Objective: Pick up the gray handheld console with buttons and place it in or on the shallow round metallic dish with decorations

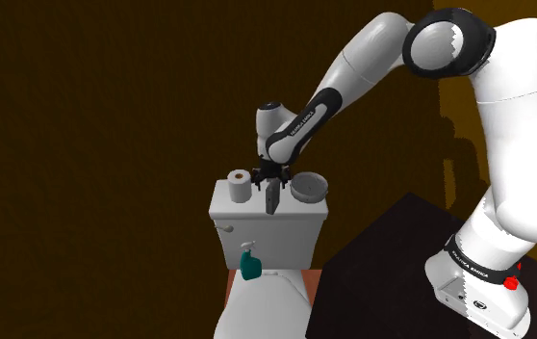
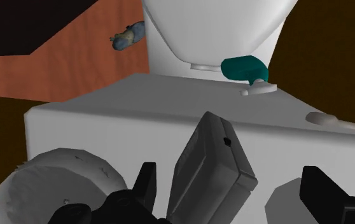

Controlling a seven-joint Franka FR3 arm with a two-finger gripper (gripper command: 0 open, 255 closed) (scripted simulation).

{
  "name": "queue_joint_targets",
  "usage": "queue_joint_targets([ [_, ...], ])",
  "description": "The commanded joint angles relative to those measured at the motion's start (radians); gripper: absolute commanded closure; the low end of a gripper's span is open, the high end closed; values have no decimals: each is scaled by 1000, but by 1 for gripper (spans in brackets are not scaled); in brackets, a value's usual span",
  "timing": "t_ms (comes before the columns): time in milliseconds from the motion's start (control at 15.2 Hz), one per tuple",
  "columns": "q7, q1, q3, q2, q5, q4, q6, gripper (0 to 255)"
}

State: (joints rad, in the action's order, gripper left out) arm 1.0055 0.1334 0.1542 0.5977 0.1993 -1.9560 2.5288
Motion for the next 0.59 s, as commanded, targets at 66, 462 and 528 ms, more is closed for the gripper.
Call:
queue_joint_targets([
  [66,18,10,-12,52,6,33,20,0],
  [462,26,19,-25,116,19,53,65,0],
  [528,26,19,-25,116,19,53,65,0],
])
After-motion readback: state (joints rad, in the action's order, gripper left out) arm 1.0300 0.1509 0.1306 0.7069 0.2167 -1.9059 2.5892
